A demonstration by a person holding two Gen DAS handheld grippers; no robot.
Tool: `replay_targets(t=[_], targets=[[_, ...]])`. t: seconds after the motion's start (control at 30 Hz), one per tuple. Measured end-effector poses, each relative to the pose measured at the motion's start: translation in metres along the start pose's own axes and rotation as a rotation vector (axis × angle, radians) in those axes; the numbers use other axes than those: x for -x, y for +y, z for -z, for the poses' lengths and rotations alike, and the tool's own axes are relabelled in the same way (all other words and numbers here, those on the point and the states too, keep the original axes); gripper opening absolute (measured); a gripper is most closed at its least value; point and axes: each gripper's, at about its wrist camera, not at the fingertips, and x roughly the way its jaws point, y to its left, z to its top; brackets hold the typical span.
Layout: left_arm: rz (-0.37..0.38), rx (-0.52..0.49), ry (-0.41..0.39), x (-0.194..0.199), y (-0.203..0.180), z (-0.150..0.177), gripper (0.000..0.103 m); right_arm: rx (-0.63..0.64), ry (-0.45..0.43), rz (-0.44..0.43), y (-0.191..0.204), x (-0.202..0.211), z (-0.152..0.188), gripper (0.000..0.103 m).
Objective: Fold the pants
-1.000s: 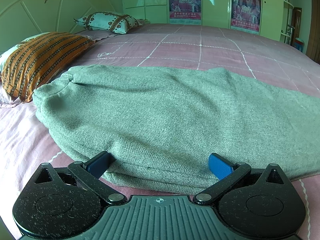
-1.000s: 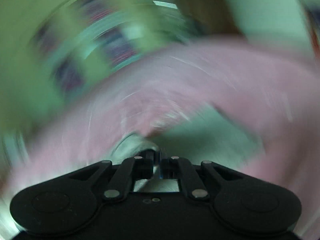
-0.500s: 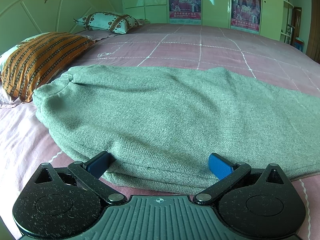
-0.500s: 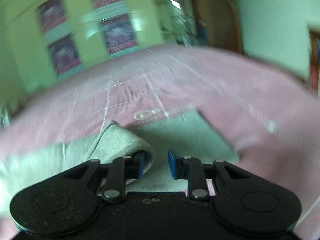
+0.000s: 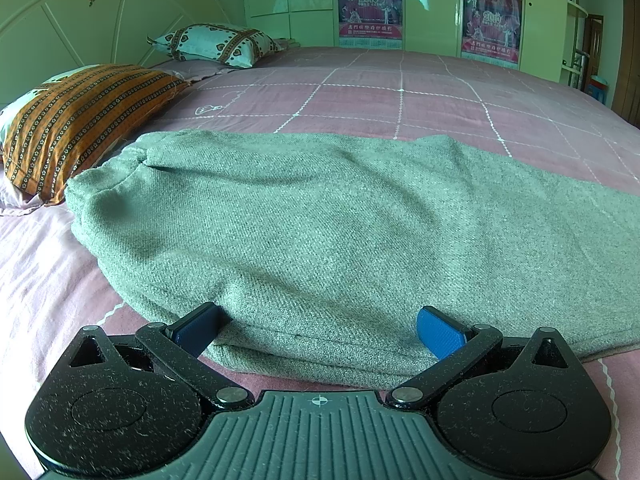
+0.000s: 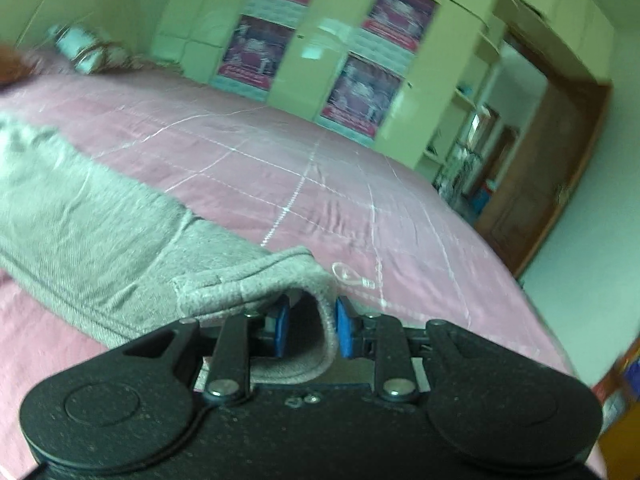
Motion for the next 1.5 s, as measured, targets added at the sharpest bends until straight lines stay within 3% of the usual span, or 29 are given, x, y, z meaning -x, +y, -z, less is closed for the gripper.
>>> replay_targets(t=[0.13,0.23,0.27,0.3,0.37,0.43,0.5,0.57,0.63,0.7,0.8,0.97,1.13,1.23,1.33,1.47,1.5], targets=[[0.001,0.0,-0.001,0.0,0.0,0.0,0.103,0.221,-0.021,0.027,0.02,-0.003,-0.002,0.02],[0.0,-0.001,-0.001,0.0,0.0,0.0,0.103,0.298,-0.041,0.054,0.024,-0.006,-0.004,0.017],[0.001,-0.001,-0.001,0.0,0.0,0.0,0.103,0.296,-0.048,0.055,0.023,-0.006,-0.004,0.013],[0.0,-0.001,-0.001,0.0,0.0,0.0,0.103,0.262,-0.05,0.054,0.019,-0.006,-0.007,0.0],[0.0,-0.001,-0.001,0.0,0.0,0.0,0.103,0.019,-0.046,0.038,-0.009,-0.006,-0.014,0.0],[0.001,-0.001,-0.001,0.0,0.0,0.0,0.103,-0.437,-0.023,0.009,-0.062,-0.004,-0.006,0.0],[0.0,-0.002,-0.001,0.0,0.0,0.0,0.103,-1.063,0.045,-0.069,-0.121,-0.012,0.044,0.0],[0.0,-0.003,-0.001,0.0,0.0,0.0,0.103,-1.406,0.145,-0.142,-0.141,-0.031,0.094,0.0],[0.001,-0.002,-0.001,0.0,0.0,0.0,0.103,-1.433,0.178,-0.171,-0.141,-0.036,0.108,0.0],[-0.001,-0.004,0.0,0.0,0.0,0.0,0.103,-1.417,0.162,-0.149,-0.142,-0.031,0.111,0.01],[0.001,-0.003,-0.001,0.0,0.001,0.0,0.103,-1.462,0.137,-0.133,-0.148,-0.026,0.115,0.015],[0.01,-0.002,-0.001,0.0,0.001,0.0,0.103,-1.499,0.181,-0.145,-0.15,-0.041,0.122,0.016],[0.038,-0.011,-0.016,0.006,0.01,-0.004,0.103,-1.489,0.212,-0.133,-0.145,-0.05,0.12,0.006],[0.016,0.076,-0.05,0.015,0.037,-0.008,0.103,-1.451,0.2,-0.146,-0.145,-0.042,0.114,0.004],[-0.025,0.154,-0.093,0.022,0.072,-0.008,0.103,-1.433,0.202,-0.167,-0.144,-0.041,0.114,0.009],[0.008,0.306,-0.113,0.019,0.124,-0.012,0.103,-1.415,0.209,-0.174,-0.137,-0.039,0.113,0.013],[0.015,0.33,-0.118,0.017,0.134,-0.013,0.094,-1.411,0.21,-0.173,-0.135,-0.039,0.112,0.013]])
